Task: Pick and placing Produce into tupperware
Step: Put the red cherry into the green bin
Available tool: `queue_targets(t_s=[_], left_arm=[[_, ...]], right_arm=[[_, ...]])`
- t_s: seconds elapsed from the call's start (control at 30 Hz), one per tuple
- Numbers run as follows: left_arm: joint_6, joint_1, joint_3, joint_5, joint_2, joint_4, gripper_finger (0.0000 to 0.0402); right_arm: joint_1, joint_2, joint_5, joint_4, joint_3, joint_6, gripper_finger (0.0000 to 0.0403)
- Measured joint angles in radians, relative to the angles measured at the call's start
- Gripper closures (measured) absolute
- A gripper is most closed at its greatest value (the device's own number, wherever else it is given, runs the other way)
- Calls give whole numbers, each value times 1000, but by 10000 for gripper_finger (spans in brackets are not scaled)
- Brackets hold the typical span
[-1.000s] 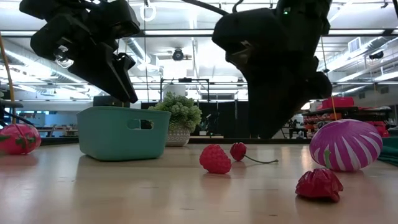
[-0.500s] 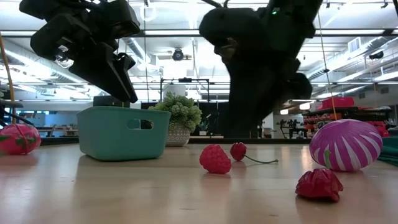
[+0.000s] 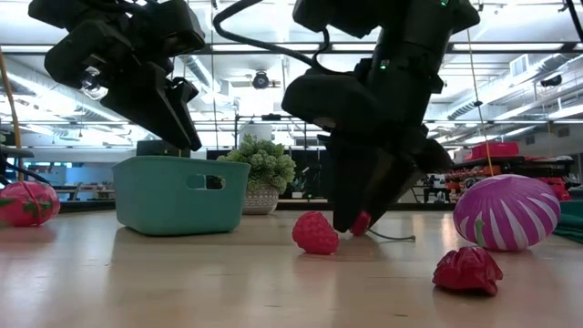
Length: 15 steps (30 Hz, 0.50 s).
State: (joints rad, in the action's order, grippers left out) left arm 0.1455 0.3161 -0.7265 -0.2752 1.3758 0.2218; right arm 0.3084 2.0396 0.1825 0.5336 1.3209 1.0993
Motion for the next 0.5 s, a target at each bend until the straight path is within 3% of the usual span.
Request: queue_targets(t_s=[0.2, 0.33, 0.5], left_arm=[[0, 0, 0, 0, 0, 0, 265], [0, 0, 0, 0, 0, 0, 263], [-1, 0, 0, 0, -53, 5, 271]], right_arm=[[3, 0, -25, -3, -1, 21, 271], [0, -1, -40, -1, -2, 111, 299], [-11, -1, -58, 1, -2, 96, 336]])
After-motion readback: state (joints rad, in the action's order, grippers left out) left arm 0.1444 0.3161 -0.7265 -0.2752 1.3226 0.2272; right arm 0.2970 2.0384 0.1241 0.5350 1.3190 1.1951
